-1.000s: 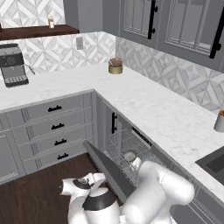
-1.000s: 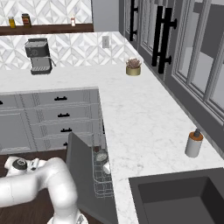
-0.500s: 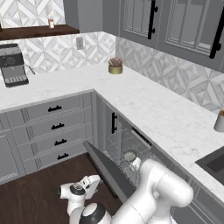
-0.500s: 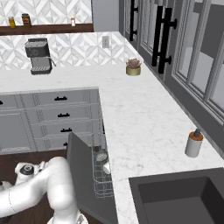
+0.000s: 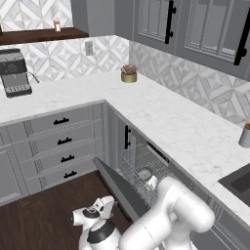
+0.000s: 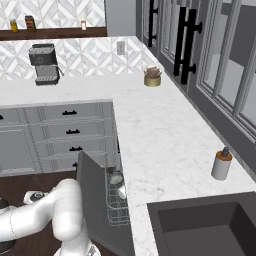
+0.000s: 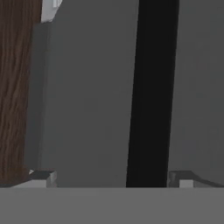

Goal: Pick up the cup and bowl from the counter, place them in the dishwasher, and close the dishwasher door.

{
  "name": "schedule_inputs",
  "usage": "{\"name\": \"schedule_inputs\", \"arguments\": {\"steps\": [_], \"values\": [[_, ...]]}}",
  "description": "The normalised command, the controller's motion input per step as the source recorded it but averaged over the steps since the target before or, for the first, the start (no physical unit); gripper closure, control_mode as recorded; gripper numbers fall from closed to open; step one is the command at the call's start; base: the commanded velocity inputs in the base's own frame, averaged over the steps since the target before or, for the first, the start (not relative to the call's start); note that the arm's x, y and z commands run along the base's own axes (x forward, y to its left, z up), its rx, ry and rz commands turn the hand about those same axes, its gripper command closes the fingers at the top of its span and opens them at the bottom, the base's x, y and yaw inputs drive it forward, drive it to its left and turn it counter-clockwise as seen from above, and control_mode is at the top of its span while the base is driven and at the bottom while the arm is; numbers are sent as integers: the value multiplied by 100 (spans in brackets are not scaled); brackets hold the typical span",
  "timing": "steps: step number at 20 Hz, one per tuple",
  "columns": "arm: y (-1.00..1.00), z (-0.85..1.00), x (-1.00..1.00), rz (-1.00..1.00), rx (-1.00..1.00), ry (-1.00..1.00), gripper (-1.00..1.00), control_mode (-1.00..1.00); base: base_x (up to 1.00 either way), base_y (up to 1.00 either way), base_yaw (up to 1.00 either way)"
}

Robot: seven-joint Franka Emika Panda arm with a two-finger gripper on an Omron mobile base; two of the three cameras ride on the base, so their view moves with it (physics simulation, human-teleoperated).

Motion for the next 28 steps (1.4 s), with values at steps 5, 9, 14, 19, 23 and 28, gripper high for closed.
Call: {"name": "schedule_inputs", "arguments": {"steps": [5, 9, 14, 19, 23, 28], "values": [[-12, -78, 65, -9, -30, 4, -100, -100, 0, 0, 0], [-38, -45, 88, -21, -45, 4, -100, -100, 0, 0, 0], [-65, -33, 93, -26, -50, 1, -100, -100, 0, 0, 0], [-83, -17, 86, -31, -50, 0, -100, -100, 0, 0, 0], [-77, -24, 76, -36, -54, 0, -100, -100, 0, 0, 0], [-100, -22, 71, -31, -48, 1, -100, -100, 0, 0, 0]]}}
